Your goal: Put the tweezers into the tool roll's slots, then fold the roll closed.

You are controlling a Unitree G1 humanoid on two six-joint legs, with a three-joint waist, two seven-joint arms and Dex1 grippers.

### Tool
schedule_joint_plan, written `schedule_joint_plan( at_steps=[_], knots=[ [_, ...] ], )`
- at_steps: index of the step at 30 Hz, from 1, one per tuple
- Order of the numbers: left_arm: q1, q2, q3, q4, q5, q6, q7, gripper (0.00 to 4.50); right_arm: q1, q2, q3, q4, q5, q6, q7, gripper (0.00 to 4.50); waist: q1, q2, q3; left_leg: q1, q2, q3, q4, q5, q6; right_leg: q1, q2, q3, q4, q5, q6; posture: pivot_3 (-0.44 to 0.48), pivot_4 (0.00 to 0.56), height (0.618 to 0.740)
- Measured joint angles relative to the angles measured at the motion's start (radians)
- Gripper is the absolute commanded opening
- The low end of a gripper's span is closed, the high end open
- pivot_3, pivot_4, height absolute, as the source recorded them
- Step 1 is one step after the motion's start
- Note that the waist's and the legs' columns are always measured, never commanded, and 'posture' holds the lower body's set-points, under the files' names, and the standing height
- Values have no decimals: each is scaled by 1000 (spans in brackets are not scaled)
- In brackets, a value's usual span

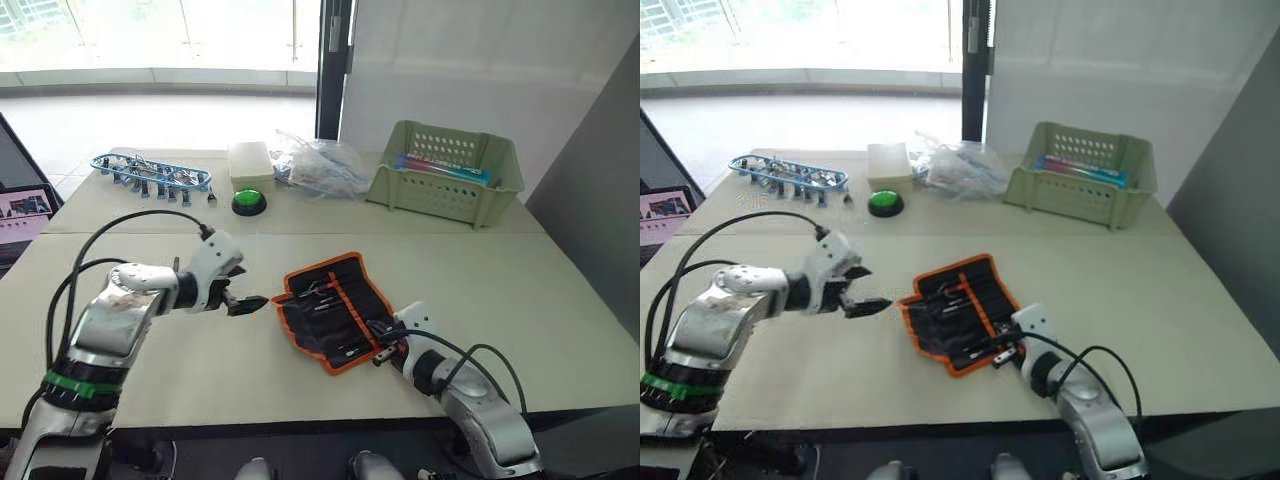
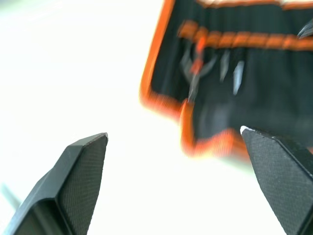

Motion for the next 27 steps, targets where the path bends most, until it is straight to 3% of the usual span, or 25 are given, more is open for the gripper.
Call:
schedule_joint_plan(
  at_steps=[6,7,13,17,22,27],
  knots=[
    [356,-54,358,-92,-40,-69,98,4424,-15,-16,-1,17,0,-11,31,0,0,-1,0,3,1,3,-1,0,0,0,-4,-1,0,-1,-5,0,150,738],
    [454,-100,431,-127,-47,-94,123,4424,-16,-21,-3,19,1,-14,40,0,-2,-1,0,3,0,4,-1,0,0,0,-5,0,0,1,-8,0,150,738],
    [742,-389,673,-278,-102,-160,287,4424,-19,-48,-9,50,1,-25,70,0,11,-9,-5,3,2,5,-1,-2,-4,0,-7,-2,-3,-3,-10,0,150,738],
    [825,-488,720,-343,-137,-164,371,4424,-21,-57,-19,61,1,-30,79,0,23,-11,-6,4,2,5,-1,-7,-11,-2,-7,-2,-4,-4,-9,0,150,738],
    [875,-507,708,-391,-150,-192,418,4424,-31,-62,-19,69,1,-30,96,0,24,-10,-6,5,1,5,-1,-7,-12,-2,-6,-2,-5,-4,-9,0,150,738],
    [837,-502,659,-386,-151,-193,467,4424,-32,-62,-19,67,1,-30,106,0,22,-11,-6,5,1,5,-1,-7,-12,-2,-5,-2,-5,-4,-9,0,150,738]
  ],
)
